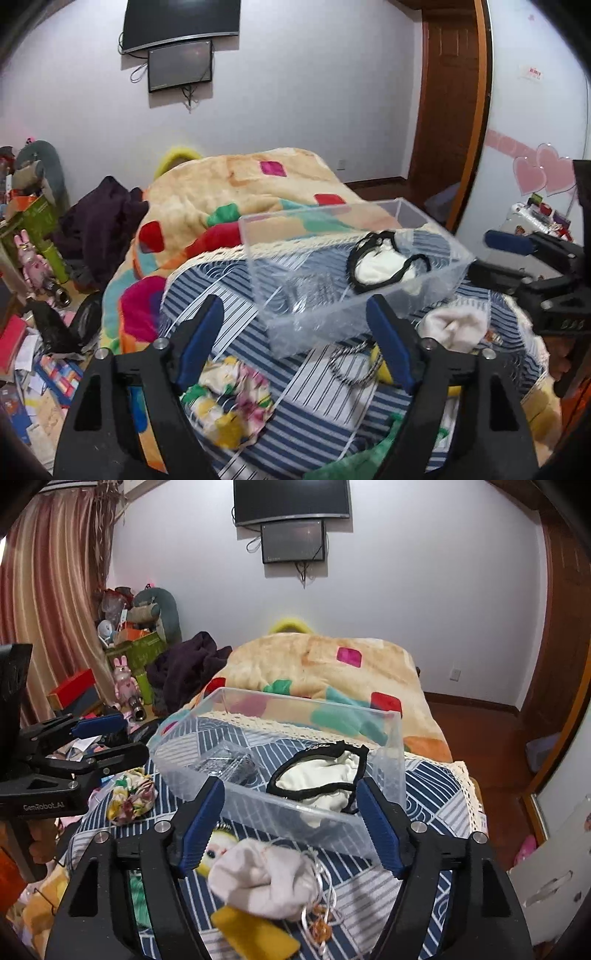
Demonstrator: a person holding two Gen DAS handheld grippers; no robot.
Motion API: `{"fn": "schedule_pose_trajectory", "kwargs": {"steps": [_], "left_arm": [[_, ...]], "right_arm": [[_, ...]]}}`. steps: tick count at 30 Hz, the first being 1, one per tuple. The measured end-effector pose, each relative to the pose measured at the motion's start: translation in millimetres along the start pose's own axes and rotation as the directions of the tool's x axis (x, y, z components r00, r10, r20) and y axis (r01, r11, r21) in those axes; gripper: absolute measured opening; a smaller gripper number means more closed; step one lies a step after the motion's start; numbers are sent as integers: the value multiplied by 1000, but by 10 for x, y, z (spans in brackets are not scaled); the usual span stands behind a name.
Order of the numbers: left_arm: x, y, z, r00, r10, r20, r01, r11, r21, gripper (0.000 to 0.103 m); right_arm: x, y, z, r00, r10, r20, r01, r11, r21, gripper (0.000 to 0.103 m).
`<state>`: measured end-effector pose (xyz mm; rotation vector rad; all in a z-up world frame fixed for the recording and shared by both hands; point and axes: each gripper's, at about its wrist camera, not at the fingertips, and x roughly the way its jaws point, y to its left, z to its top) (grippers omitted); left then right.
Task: Organize soft objects
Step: 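Grasp the white cloth toy with the right tool while the left tool grasps the floral cloth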
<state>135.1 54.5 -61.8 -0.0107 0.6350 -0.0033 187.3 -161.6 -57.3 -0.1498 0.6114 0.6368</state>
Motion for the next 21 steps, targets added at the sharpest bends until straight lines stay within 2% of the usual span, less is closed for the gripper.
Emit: {"fn": "schedule_pose_trajectory", "kwargs": {"steps": [5,12,17,21], "left_arm": [[98,123,-261,998,28,-64,-29,999,-23,84],[335,392,-551,984,89,-155,-103,991,-84,84],[487,584,-646,977,81,-197,-109,985,-136,84],[569,581,-713,972,70,-223,-103,985,-137,83]], "right_arm": [[-36,56,-153,1000,5,-8,-5,1000,22,80],[105,69,-431,995,37,-91,-32,998,53,80],[282,33,-577,987,45,-156,-31,995,91,80],[352,-5,-653,983,62,-174,-41,991,124,80]]}}
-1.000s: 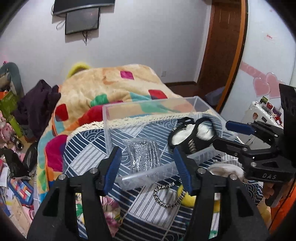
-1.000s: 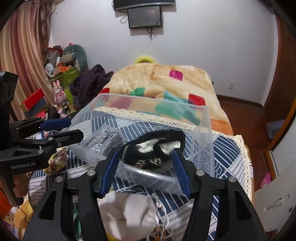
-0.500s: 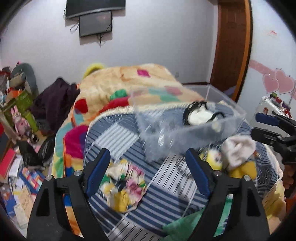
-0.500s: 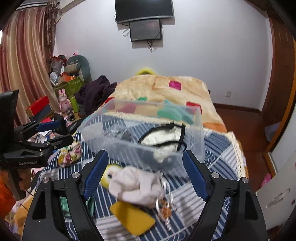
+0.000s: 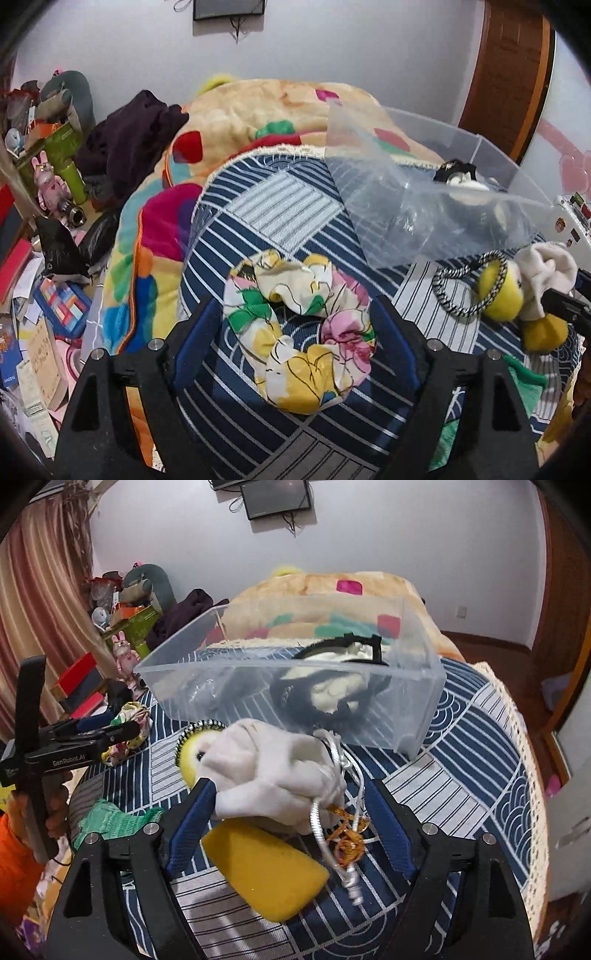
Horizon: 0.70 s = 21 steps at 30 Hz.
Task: Organize soft objects
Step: 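Grasp the white cloth toy with the right tool while the left tool grasps the floral cloth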
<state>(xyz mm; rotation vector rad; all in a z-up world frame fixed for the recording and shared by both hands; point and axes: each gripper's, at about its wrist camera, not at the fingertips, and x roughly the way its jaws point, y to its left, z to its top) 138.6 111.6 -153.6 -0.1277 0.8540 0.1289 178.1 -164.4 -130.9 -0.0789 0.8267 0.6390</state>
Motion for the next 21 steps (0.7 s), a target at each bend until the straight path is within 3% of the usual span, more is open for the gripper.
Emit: {"fn": "schedule_pose_trajectory", "kwargs": {"steps": [1,3,6,9,11,14,21], "left_arm": [[19,-12,-13,1000,-5,-4,5,1000,3,81],[7,-55,-17,1000,4,6,-4,1000,20,76],[-8,-115,-24,1000,-14,9,14,999,45,61],[-35,-213,-40,999,-29,14,27,995,94,40],[-72,-296,-60,999,-49,16,46,992,121,26],[-123,-359,-71,998,-66,21,62,989,132,20],[-381,-411,5,992,-107,73,97,987,126,20]], "right_arm": [[5,-5,1,1000,4,-2,-4,1000,2,80],[-7,-9,-25,1000,16,3,-16,1000,4,64],[-6,3,-45,999,33,-1,-33,999,-2,52],[-23,22,-59,1000,30,8,-30,999,-12,38],[-54,34,-62,1000,16,23,-16,1000,-12,35],[-92,30,-49,999,4,45,-3,1000,-14,30],[-272,-40,-1,994,-7,106,6,1000,11,28]]}}
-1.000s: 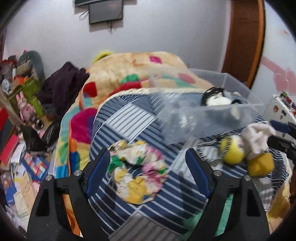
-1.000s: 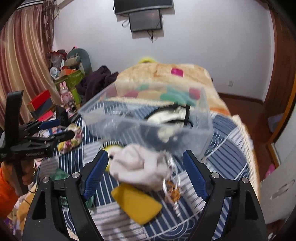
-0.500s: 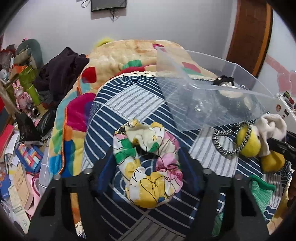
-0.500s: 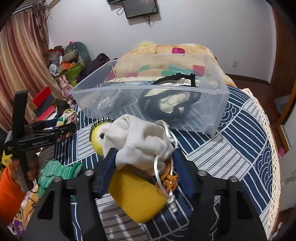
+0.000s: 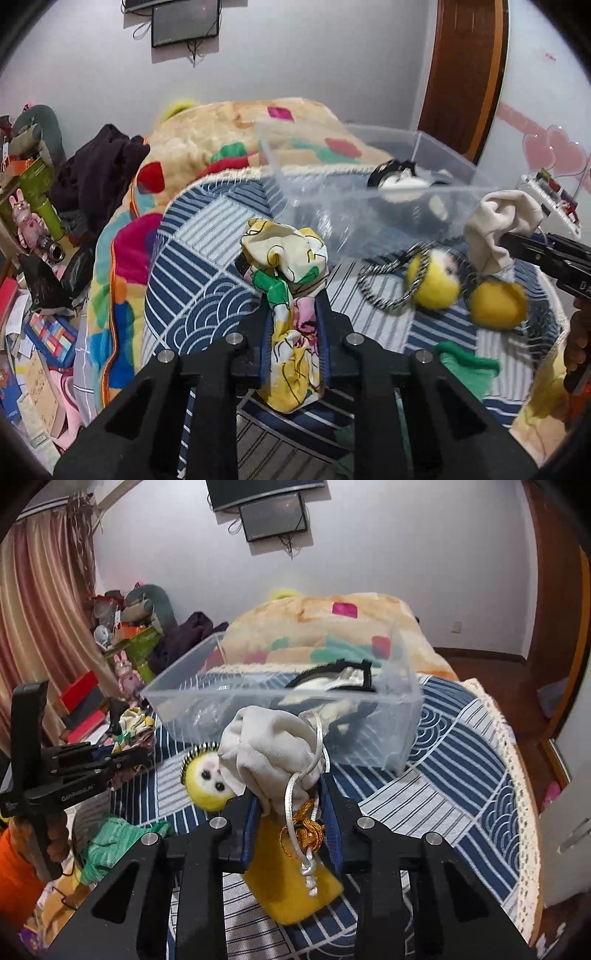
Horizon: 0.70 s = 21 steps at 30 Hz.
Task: Organize soft objects
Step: 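Grasp the white cloth toy with the right tool while the left tool grasps the floral cloth, then lower both held items into the clear box and open both tools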
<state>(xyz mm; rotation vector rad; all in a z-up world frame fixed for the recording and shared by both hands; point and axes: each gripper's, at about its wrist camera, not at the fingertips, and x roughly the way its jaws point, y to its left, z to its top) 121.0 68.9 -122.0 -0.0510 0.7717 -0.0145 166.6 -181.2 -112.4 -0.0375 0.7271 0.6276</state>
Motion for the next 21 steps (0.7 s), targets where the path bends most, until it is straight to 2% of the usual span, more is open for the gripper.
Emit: {"fn": "schedule_pose_trajectory", "kwargs": {"steps": [13,21], "left_arm": [[-380,-191,400,989,-38,140,33,999,38,20],[-224,-270,662,987,-83,137,79,996,33,20]], "right_arm": [[-344,33,299,990,-29,139,32,999,-22,28],[-413,48,571,974,-36,223,45,998,-36,28]]}}
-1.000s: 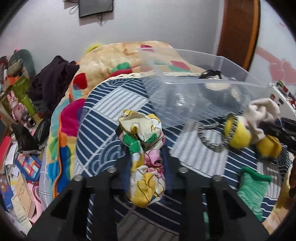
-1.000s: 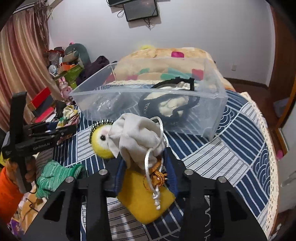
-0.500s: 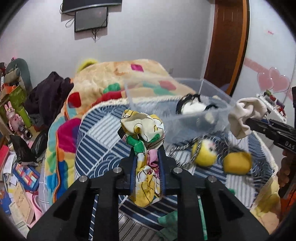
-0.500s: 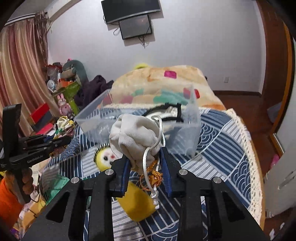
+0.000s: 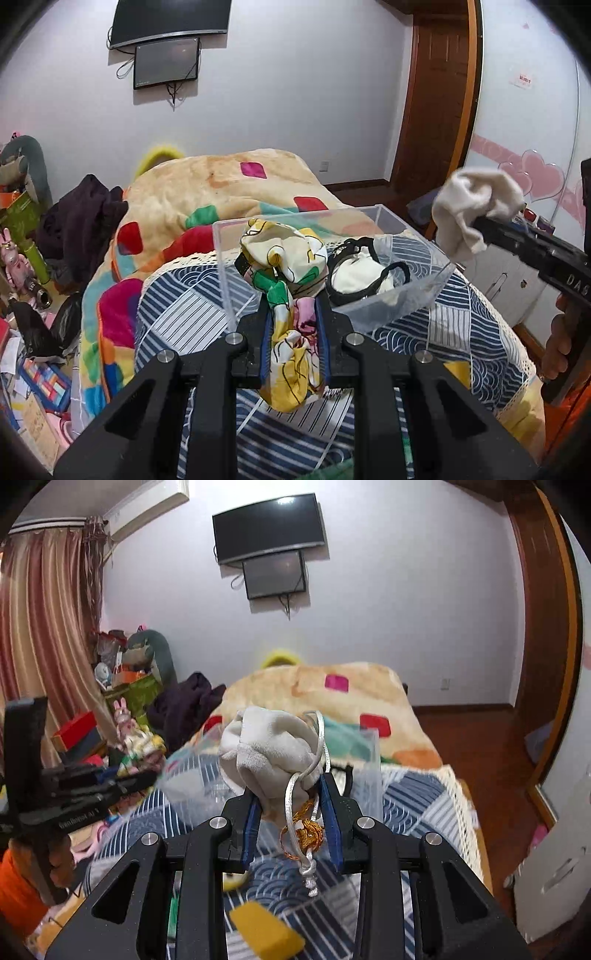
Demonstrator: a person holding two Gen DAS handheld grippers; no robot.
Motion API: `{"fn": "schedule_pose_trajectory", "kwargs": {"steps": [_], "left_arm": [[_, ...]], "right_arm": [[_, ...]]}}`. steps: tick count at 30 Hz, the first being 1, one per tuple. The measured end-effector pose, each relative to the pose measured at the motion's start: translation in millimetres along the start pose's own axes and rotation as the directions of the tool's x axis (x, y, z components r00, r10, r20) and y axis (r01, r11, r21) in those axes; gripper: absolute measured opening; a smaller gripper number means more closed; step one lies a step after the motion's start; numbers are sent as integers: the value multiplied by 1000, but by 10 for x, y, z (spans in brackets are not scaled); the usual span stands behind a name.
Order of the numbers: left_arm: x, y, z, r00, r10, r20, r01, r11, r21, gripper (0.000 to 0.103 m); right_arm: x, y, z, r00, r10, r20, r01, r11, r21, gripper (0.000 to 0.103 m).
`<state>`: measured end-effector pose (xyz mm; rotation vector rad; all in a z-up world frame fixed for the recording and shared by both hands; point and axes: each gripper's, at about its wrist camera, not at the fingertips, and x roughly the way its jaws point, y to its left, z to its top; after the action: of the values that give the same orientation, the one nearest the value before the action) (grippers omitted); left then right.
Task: Organize soft objects
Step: 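Lower both held items into the clear box and open both tools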
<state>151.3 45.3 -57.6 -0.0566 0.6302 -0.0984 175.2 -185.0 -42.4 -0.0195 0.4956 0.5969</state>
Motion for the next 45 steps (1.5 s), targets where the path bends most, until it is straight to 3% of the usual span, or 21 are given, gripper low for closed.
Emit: {"fn": "schedule_pose_trajectory", "kwargs": {"steps": [9,17,26,30,35,45], "left_arm": [[367,-65,73,998,-34,-60,34,999,-3,20],[734,-137,126,988,-82,-131,78,996,-36,20],[953,-174,185,975,-117,-187,110,993,-50,21],[968,-179,185,977,-96,-190,89,995,-41,31],[896,-184,150,979,-91,-181,85,995,-44,52],[577,-201,130,990,-70,-121,69,998,-8,62]], "right_arm": [[206,40,213,999,15,38,-16,1000,14,28],[626,138,73,996,17,-83,-19,999,-29,28],[941,90,-72,975,-7,-223,1,1000,-25,28],[995,30,-92,966,-2,-260,0,1000,-8,28],[964,19,-111,963,-7,-269,3,1000,-17,31],[808,-13,-65,968,10,-250,-16,1000,-23,53]]}}
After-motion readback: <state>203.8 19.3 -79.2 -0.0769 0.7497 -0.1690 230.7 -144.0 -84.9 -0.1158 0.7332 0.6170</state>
